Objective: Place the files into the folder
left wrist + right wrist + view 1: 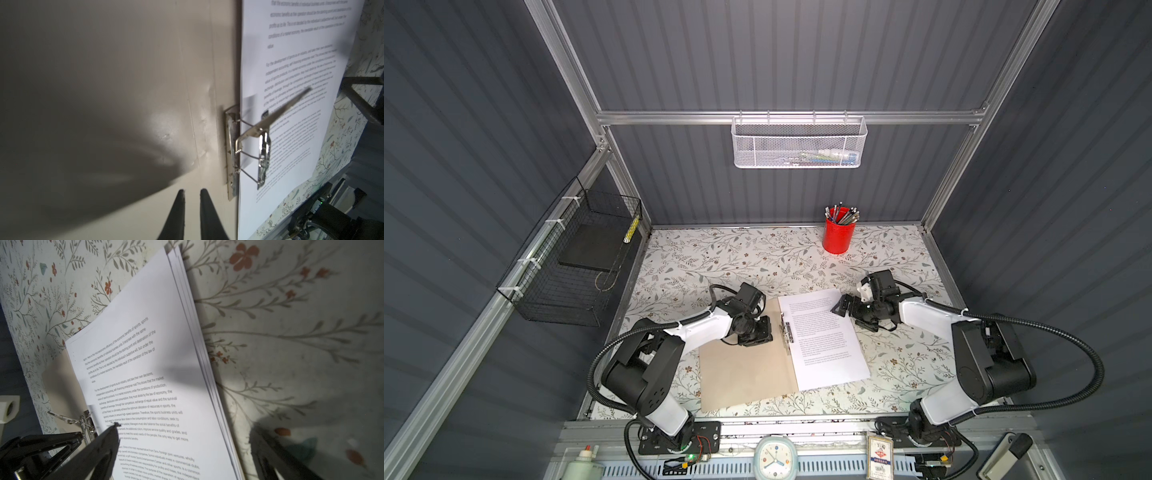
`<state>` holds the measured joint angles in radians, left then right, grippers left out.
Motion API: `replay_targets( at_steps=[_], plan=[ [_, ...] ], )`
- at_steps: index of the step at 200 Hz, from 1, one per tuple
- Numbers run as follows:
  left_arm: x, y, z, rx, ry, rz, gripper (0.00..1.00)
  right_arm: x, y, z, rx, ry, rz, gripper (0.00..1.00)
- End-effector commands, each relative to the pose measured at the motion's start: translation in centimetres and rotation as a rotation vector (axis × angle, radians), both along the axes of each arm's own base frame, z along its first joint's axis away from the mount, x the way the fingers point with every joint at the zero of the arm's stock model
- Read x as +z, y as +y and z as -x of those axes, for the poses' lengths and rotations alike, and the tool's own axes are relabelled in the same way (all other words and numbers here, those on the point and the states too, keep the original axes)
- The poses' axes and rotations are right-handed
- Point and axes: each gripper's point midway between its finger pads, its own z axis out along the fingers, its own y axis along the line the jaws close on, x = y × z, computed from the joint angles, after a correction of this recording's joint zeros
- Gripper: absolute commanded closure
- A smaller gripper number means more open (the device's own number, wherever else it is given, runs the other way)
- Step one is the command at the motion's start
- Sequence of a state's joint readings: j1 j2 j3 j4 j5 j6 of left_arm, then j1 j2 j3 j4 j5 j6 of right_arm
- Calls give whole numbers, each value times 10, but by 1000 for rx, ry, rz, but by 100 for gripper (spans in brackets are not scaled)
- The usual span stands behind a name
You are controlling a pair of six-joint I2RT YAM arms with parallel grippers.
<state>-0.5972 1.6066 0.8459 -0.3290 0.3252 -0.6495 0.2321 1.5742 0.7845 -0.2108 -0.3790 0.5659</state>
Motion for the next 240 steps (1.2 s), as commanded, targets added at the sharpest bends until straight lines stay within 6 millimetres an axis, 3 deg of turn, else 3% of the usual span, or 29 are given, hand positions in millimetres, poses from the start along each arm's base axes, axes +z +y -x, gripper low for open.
replay_targets(
  at_steps=[1,52,98,187,240],
  plan=[
    [-5,-12,-2,5,23,41,83,-6,0,9,-40,41,-38,1],
    [-21,-26,-9,-7,58,47,84,-12,5,13,-70,68,-99,1],
    [-31,-37,-23,-6,68,53,84,-15,-2,13,-149,67,-141,1],
    [-48,-64,-53,-45,71,63,83,-22,-35,-3,-249,38,-56,1],
    [-37,-68,-57,-64,62,78,80,-6,-67,-20,-335,-26,10,1]
  ],
)
